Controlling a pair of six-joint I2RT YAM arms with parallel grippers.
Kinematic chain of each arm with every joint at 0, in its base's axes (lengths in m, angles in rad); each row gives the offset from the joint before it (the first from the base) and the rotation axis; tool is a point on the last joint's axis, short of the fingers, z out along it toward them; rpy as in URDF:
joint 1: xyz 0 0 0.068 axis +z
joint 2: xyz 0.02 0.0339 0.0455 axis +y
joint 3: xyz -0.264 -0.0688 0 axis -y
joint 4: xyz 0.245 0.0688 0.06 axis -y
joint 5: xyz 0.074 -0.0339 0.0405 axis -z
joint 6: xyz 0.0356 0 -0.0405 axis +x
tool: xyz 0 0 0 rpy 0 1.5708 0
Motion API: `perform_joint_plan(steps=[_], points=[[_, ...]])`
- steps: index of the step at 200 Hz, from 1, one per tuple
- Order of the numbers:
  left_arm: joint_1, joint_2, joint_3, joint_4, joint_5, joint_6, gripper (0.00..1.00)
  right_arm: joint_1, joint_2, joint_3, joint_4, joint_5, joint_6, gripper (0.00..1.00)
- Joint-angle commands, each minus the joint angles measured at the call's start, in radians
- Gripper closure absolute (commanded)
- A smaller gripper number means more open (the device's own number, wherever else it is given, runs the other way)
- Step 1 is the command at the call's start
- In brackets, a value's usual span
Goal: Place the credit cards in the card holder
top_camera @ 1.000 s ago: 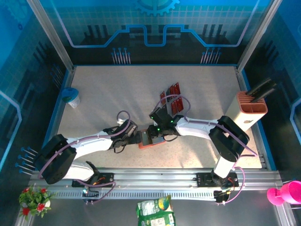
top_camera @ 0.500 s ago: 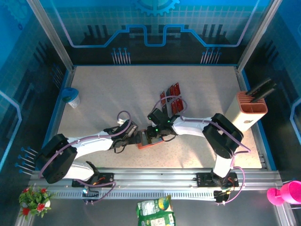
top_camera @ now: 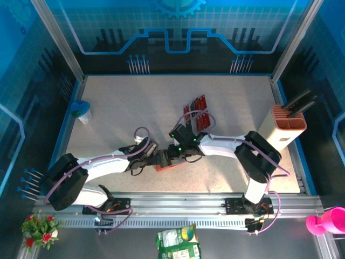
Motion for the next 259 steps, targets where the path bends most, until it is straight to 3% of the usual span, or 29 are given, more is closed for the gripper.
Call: perform_joint_plan(steps=[1,48,123,139,168,188,259], points=[[0.006,0.015,-0.024,0.012,0.051,0.019,0.01,-0.014,-0.113,-0.028,-0.086,0.085,-0.011,0.75],[0.006,-0.052,0.014,-0.042,0.051,0.035,0.01,-0.063,-0.196,-0.049,-0.210,0.201,-0.067,0.54],[0.006,-0.098,0.111,-0.129,0.062,0.056,0.01,-0.112,-0.087,-0.020,-0.162,0.171,-0.118,0.53],[0.005,-0.102,0.141,-0.146,0.069,0.057,0.01,-0.118,-0.051,-0.011,-0.144,0.150,-0.121,0.57],[0.002,-0.094,0.177,-0.143,0.102,0.038,0.01,-0.127,-0.034,-0.018,-0.125,0.141,-0.130,0.87],[-0.012,-0.069,0.198,-0.132,0.125,0.019,0.01,-0.138,-0.078,-0.063,-0.103,0.138,-0.116,1.00],[-0.073,0.071,0.291,-0.127,0.120,0.037,0.01,-0.137,-0.263,-0.286,0.005,0.155,0.023,1.00]])
